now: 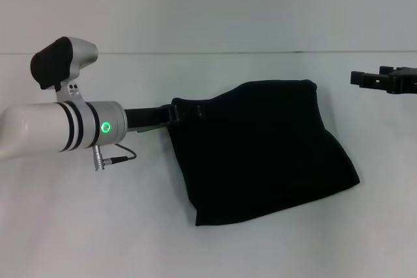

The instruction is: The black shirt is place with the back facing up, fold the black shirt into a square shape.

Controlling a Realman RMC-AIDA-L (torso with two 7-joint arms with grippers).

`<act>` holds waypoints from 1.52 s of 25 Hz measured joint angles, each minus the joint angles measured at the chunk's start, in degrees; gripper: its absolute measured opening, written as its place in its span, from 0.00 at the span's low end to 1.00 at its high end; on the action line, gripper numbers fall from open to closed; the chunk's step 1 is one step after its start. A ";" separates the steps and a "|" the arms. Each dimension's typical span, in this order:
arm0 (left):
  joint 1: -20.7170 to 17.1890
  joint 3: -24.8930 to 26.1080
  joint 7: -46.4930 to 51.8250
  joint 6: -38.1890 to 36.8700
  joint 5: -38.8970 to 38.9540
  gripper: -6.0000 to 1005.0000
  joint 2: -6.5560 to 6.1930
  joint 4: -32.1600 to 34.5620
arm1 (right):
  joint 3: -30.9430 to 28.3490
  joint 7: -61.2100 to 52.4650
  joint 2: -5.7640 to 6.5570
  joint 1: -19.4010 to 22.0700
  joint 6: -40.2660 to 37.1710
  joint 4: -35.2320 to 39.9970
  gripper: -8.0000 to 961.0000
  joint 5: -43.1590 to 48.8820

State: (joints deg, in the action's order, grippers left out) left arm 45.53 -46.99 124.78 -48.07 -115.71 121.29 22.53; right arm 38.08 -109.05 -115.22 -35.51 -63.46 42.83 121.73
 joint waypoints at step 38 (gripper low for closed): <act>4.34 0.30 0.05 0.29 0.69 0.07 -1.59 0.82 | 0.23 2.28 -0.51 -0.17 0.62 -0.56 0.90 0.06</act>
State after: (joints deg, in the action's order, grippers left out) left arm 49.88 -46.69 124.84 -47.78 -115.02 119.70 23.35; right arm 38.30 -106.76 -115.73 -35.68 -62.84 42.27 121.79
